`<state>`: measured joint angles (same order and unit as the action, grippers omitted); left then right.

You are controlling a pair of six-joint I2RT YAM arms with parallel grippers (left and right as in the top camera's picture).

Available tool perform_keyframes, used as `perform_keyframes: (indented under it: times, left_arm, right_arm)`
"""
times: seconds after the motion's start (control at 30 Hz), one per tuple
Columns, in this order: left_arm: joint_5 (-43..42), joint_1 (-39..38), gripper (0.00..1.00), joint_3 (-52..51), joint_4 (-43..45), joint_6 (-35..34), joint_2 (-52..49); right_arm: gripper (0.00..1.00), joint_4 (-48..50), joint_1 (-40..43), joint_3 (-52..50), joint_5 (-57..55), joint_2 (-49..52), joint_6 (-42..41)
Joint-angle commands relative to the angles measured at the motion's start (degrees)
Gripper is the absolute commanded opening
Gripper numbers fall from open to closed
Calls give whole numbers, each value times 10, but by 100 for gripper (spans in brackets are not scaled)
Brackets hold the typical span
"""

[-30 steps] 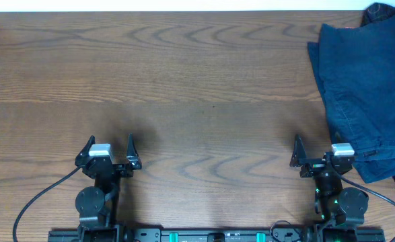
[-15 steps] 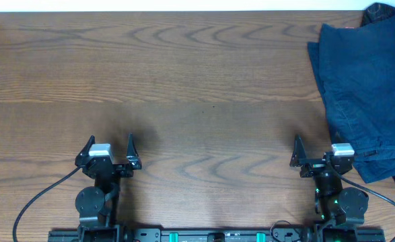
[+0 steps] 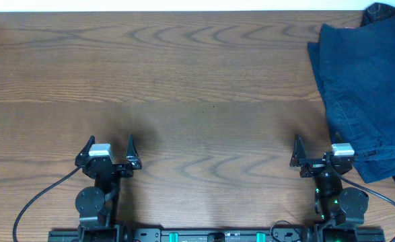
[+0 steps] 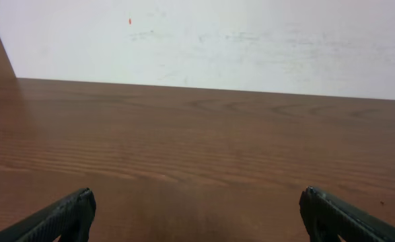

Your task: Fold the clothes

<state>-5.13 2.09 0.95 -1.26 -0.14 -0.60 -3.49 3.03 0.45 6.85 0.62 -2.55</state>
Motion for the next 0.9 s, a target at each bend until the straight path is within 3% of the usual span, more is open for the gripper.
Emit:
perform_keyframes:
  times: [0.0,0.87]
  left_arm:
    - [-6,0,98,-7,-23,-1,4]
    - [-6,0,98,-7,-23,-1,3]
  right_arm:
    - [99,-1,-4,-1,5,-3,3]
    - [99,-2,-4,-1,-8,-3,3]
